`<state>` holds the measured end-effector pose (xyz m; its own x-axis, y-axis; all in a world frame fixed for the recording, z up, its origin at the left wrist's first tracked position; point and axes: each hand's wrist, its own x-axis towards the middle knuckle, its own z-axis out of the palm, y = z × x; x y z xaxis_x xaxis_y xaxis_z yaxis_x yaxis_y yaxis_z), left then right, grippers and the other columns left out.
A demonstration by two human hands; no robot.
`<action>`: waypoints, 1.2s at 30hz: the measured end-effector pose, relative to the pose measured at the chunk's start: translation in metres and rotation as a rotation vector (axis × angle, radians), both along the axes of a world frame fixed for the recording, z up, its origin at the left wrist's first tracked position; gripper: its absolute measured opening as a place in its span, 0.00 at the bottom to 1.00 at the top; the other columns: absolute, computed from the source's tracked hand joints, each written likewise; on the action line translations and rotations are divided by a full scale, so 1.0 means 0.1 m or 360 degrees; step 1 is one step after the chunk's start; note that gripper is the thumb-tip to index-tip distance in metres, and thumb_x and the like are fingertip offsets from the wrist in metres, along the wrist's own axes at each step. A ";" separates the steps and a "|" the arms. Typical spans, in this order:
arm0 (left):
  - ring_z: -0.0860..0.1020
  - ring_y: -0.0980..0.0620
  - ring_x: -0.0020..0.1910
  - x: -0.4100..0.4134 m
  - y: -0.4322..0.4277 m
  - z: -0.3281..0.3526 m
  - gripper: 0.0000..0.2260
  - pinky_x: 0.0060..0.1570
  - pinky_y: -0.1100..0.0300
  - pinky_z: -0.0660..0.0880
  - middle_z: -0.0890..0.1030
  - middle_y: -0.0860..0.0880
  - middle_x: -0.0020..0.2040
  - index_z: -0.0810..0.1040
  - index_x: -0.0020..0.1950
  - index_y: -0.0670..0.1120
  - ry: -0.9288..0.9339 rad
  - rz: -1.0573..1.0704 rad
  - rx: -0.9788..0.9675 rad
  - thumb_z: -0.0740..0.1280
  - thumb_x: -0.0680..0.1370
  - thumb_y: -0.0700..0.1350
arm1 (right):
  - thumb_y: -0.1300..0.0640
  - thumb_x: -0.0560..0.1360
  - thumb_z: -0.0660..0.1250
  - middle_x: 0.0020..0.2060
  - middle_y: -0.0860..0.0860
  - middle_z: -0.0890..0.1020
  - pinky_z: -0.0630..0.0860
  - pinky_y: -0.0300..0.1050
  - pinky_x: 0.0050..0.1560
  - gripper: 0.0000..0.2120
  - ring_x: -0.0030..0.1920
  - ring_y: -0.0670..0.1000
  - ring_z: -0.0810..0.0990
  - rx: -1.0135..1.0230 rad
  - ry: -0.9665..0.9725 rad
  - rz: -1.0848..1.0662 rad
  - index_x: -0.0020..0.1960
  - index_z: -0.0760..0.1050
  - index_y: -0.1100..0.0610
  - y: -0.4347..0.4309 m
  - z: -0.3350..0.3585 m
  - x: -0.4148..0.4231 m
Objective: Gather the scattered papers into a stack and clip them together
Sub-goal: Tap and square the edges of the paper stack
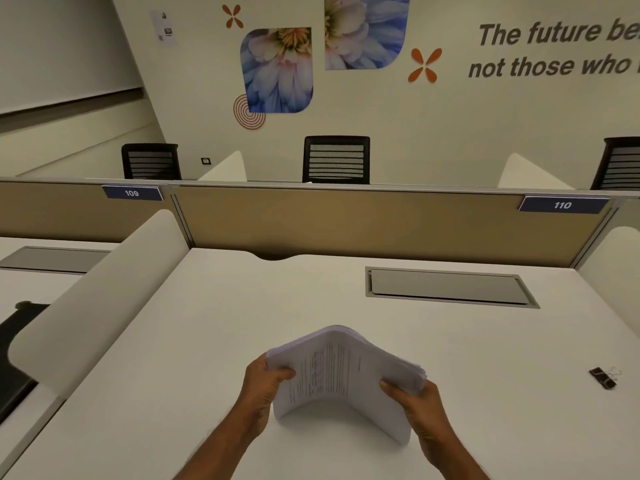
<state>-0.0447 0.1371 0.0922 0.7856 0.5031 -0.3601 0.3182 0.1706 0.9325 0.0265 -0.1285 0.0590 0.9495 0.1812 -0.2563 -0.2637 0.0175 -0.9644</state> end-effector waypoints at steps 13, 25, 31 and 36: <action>0.80 0.46 0.52 -0.08 0.09 -0.11 0.19 0.46 0.60 0.75 0.86 0.43 0.52 0.82 0.57 0.43 0.0083 -0.0082 0.0010 0.70 0.70 0.27 | 0.63 0.68 0.80 0.49 0.52 0.89 0.81 0.51 0.56 0.19 0.54 0.56 0.86 -0.0028 0.0060 0.0156 0.58 0.84 0.56 -0.16 0.01 0.02; 0.80 0.47 0.50 -0.05 0.08 -0.10 0.19 0.45 0.59 0.76 0.86 0.43 0.51 0.82 0.57 0.42 0.0061 -0.0044 0.0062 0.70 0.70 0.26 | 0.61 0.69 0.79 0.46 0.52 0.89 0.81 0.48 0.50 0.14 0.52 0.57 0.86 -0.0055 0.0055 0.0035 0.55 0.85 0.56 -0.18 0.01 0.01; 0.80 0.43 0.55 -0.01 0.07 -0.14 0.20 0.46 0.57 0.75 0.85 0.43 0.53 0.81 0.59 0.43 0.0081 -0.0070 0.0049 0.69 0.71 0.27 | 0.61 0.69 0.80 0.46 0.52 0.89 0.81 0.47 0.50 0.14 0.53 0.57 0.85 -0.0041 0.0074 0.0037 0.54 0.85 0.55 -0.17 0.02 0.03; 0.80 0.46 0.51 0.01 0.05 -0.08 0.18 0.45 0.58 0.76 0.85 0.44 0.50 0.82 0.53 0.46 0.0040 -0.0063 0.0079 0.68 0.71 0.27 | 0.61 0.68 0.81 0.48 0.51 0.89 0.80 0.45 0.48 0.18 0.53 0.56 0.86 -0.0056 0.0069 0.0073 0.57 0.84 0.55 -0.15 0.06 0.01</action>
<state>-0.0438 0.1425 0.0840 0.7964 0.4894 -0.3552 0.3472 0.1109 0.9312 0.0279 -0.1432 0.0649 0.9284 0.2141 -0.3038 -0.3047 -0.0294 -0.9520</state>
